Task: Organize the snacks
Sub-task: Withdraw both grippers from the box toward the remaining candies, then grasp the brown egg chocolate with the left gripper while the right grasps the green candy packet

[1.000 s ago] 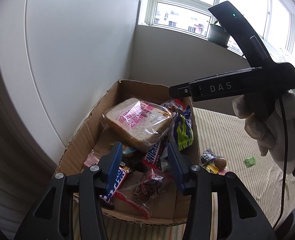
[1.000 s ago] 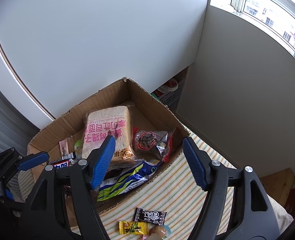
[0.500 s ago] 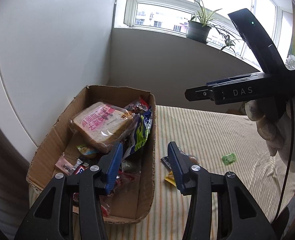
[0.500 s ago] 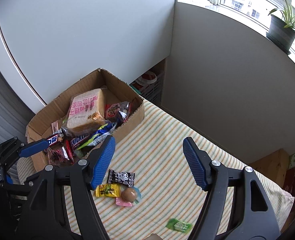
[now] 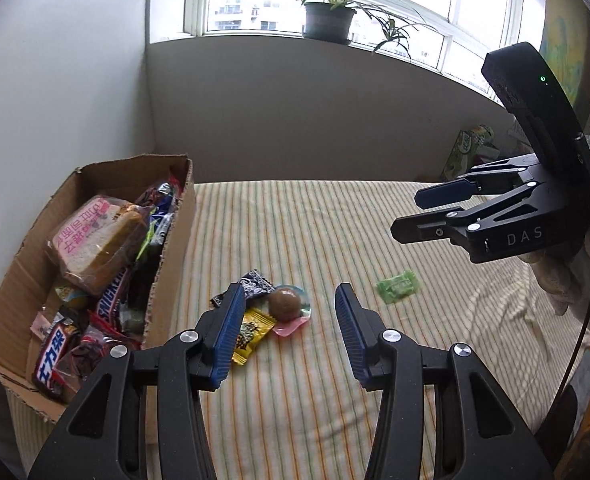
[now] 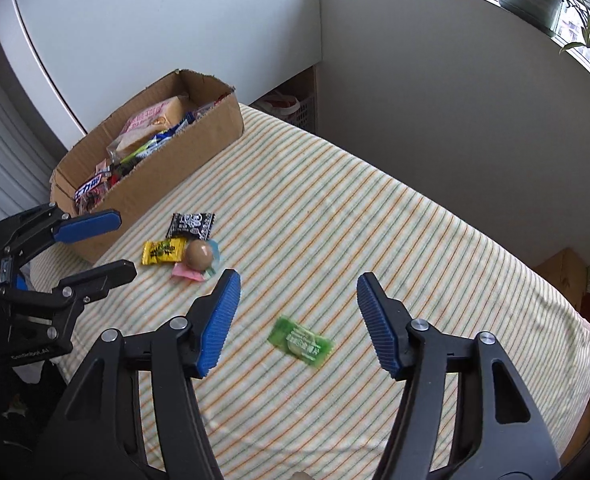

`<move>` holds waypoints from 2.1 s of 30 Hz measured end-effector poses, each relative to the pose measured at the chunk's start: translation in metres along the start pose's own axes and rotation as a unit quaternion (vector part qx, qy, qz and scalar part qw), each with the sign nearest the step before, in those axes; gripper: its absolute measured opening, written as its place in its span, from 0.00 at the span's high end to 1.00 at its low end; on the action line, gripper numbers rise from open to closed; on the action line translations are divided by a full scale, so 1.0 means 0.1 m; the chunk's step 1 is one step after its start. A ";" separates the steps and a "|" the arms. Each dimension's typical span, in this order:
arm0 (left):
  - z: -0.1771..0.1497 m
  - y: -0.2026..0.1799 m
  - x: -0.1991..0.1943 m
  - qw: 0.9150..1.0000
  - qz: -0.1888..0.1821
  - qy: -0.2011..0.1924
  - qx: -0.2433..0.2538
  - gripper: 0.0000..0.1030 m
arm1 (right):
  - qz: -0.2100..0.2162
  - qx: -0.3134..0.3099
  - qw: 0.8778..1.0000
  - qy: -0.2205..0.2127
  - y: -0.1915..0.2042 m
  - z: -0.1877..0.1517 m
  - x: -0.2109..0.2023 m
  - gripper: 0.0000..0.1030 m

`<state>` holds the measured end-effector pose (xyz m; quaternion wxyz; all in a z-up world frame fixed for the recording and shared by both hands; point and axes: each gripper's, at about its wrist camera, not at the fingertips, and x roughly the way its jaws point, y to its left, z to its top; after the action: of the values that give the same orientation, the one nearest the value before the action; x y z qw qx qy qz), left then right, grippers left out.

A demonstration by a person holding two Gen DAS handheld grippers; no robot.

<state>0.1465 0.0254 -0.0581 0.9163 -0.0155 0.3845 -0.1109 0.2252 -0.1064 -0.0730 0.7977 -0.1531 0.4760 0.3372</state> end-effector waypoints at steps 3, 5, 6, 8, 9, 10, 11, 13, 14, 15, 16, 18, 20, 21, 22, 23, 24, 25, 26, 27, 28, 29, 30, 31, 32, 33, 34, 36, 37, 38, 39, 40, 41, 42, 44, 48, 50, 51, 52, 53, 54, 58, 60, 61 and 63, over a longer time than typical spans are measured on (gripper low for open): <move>0.00 -0.07 0.10 1.000 0.000 0.010 0.004 0.56 | 0.003 -0.025 0.999 0.020 0.00 -0.14 0.12 0.49; 0.00 -0.10 0.17 1.000 0.003 0.019 0.006 0.56 | 0.005 -0.042 0.999 0.027 0.00 -0.24 0.17 0.49; 0.00 -0.12 0.21 1.000 0.004 0.025 0.007 0.56 | 0.009 -0.050 0.998 0.030 0.01 -0.26 0.20 0.49; -0.01 -0.13 0.27 0.999 0.007 0.035 0.008 0.56 | 0.014 -0.065 0.997 0.037 0.02 -0.31 0.27 0.49; -0.01 -0.14 0.31 0.999 0.009 0.039 0.009 0.56 | 0.015 -0.074 0.996 0.039 0.03 -0.32 0.30 0.50; -0.01 -0.16 0.34 0.999 0.012 0.042 0.011 0.56 | 0.015 -0.082 0.996 0.041 0.04 -0.34 0.33 0.50; -0.01 -0.17 0.37 0.999 0.014 0.045 0.012 0.56 | 0.015 -0.091 0.995 0.043 0.06 -0.35 0.36 0.50; -0.02 -0.17 0.42 0.998 0.017 0.051 0.013 0.56 | 0.012 -0.108 0.993 0.048 0.08 -0.39 0.41 0.50; -0.04 -0.16 0.45 0.998 0.020 0.054 0.013 0.56 | 0.010 -0.114 0.992 0.051 0.08 -0.40 0.44 0.50; -0.04 -0.16 0.48 0.998 0.021 0.058 0.011 0.56 | 0.009 -0.118 0.992 0.053 0.08 -0.40 0.47 0.50; -0.03 -0.15 0.52 0.998 0.021 0.061 0.009 0.57 | 0.009 -0.120 0.991 0.055 0.07 -0.41 0.49 0.50; -0.01 -0.16 0.56 0.998 0.022 0.065 0.007 0.61 | 0.014 -0.120 0.991 0.052 0.05 -0.40 0.52 0.50; -0.01 -0.14 0.59 0.997 0.023 0.068 0.009 0.61 | 0.018 -0.120 0.991 0.049 0.05 -0.37 0.53 0.50; -0.01 -0.15 0.61 0.997 0.023 0.071 0.010 0.61 | 0.018 -0.122 0.991 0.048 0.05 -0.37 0.54 0.50; -0.01 -0.15 0.64 0.997 0.025 0.074 0.011 0.61 | 0.017 -0.125 0.991 0.047 0.06 -0.37 0.55 0.50; -0.02 -0.16 0.67 0.997 0.029 0.076 0.013 0.61 | 0.016 -0.127 0.991 0.046 0.07 -0.37 0.55 0.50; -0.02 -0.16 0.70 0.996 0.030 0.079 0.014 0.61 | 0.015 -0.129 0.990 0.046 0.08 -0.37 0.55 0.51; -0.03 -0.16 0.71 0.996 0.033 0.079 0.015 0.61 | 0.014 -0.131 0.990 0.047 0.09 -0.36 0.55 0.51; -0.03 -0.16 0.71 0.996 0.035 0.079 0.016 0.61 | 0.013 -0.131 0.990 0.048 0.09 -0.36 0.56 0.51; -0.03 -0.16 0.72 0.996 0.034 0.081 0.015 0.61 | 0.014 -0.132 0.990 0.049 0.09 -0.35 0.56 0.53; -0.04 -0.16 0.72 0.996 0.035 0.081 0.014 0.62 | 0.013 -0.130 0.990 0.049 0.10 -0.35 0.56 0.54; -0.04 -0.16 0.73 0.996 0.036 0.082 0.016 0.65 | 0.012 -0.126 0.991 0.049 0.10 -0.34 0.56 0.58; -0.05 -0.15 0.74 0.996 0.037 0.083 0.016 0.65 | 0.011 -0.121 0.991 0.049 0.10 -0.31 0.58 0.64; -0.05 -0.15 0.76 0.996 0.036 0.084 0.016 0.65 | 0.008 -0.118 0.992 0.050 0.09 -0.28 0.60 0.66; -0.06 -0.15 0.77 0.996 0.037 0.086 0.015 0.67 | 0.006 -0.115 0.992 0.051 0.10 -0.27 0.61 0.69; -0.06 -0.14 0.78 0.995 0.037 0.088 0.014 0.69 | 0.004 -0.114 0.992 0.051 0.10 -0.26 0.61 0.72; -0.06 -0.13 0.80 0.995 0.036 0.089 0.011 0.69 | 0.002 -0.114 0.992 0.052 0.10 -0.26 0.62 0.73; -0.05 -0.13 0.81 0.995 0.037 0.088 0.012 0.74 | 0.000 -0.110 0.993 0.052 0.09 -0.26 0.63 0.74; -0.05 -0.13 0.81 0.995 0.037 0.087 0.011 0.75 | -0.001 -0.108 0.993 0.052 0.09 -0.26 0.63 0.74; -0.05 -0.13 0.82 0.995 0.037 0.087 0.012 0.76 | -0.003 -0.107 0.993 0.052 0.10 -0.25 0.63 0.74; -0.05 -0.14 0.82 0.996 0.037 0.086 0.012 0.77 | -0.005 -0.107 0.993 0.052 0.11 -0.25 0.63 0.75; -0.05 -0.14 0.81 0.996 0.038 0.085 0.013 0.77 | -0.007 -0.108 0.993 0.051 0.11 -0.25 0.64 0.75; -0.05 -0.15 0.81 0.996 0.038 0.084 0.014 0.77 | -0.009 -0.107 0.993 0.050 0.11 -0.27 0.62 0.76; -0.06 -0.15 0.81 0.996 0.038 0.084 0.016 0.77 | -0.011 -0.107 0.993 0.048 0.11 -0.27 0.61 0.76; -0.05 -0.17 0.80 0.996 0.036 0.083 0.015 0.77 | -0.012 -0.101 0.994 0.044 0.10 -0.27 0.59 0.76; -0.05 -0.20 0.72 0.997 0.034 0.073 0.022 0.77 | -0.017 -0.085 0.996 0.031 0.06 -0.29 0.48 0.76; -0.04 -0.21 0.65 0.997 0.030 0.065 0.024 0.77 | -0.020 -0.082 0.996 0.025 0.04 -0.28 0.41 0.76; -0.03 -0.22 0.62 0.997 0.028 0.061 0.025 0.77 | -0.023 -0.080 0.996 0.022 0.04 -0.26 0.38 0.76; -0.02 -0.22 0.58 0.998 0.026 0.056 0.026 0.77 | -0.024 -0.077 0.997 0.019 0.03 -0.25 0.34 0.76; -0.01 -0.22 0.55 0.998 0.025 0.051 0.025 0.77 | -0.024 -0.075 0.997 0.015 0.03 -0.23 0.30 0.76; 0.00 -0.22 0.50 0.998 0.023 0.046 0.025 0.77 | -0.024 -0.074 0.997 0.010 0.04 -0.22 0.25 0.76; 0.04 -0.19 0.28 0.999 0.021 0.018 0.024 0.77 | -0.025 -0.071 0.997 -0.007 0.09 -0.15 0.08 0.76; 0.08 -0.18 0.18 1.000 0.019 0.003 0.024 0.77 | -0.026 -0.073 0.997 -0.014 0.15 -0.11 0.01 0.76; 0.10 -0.18 0.15 1.000 0.018 -0.003 0.022 0.77 | -0.026 -0.074 0.997 -0.018 0.18 -0.10 -0.03 0.76; 0.12 -0.14 0.06 0.999 0.022 -0.014 0.018 0.77 | -0.024 -0.076 0.996 -0.025 0.26 -0.04 -0.09 0.76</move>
<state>0.1564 0.0100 -0.0530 0.9239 0.0081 0.3698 -0.0975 0.2024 -0.0933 -0.0654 0.8033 -0.2164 0.4248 0.3570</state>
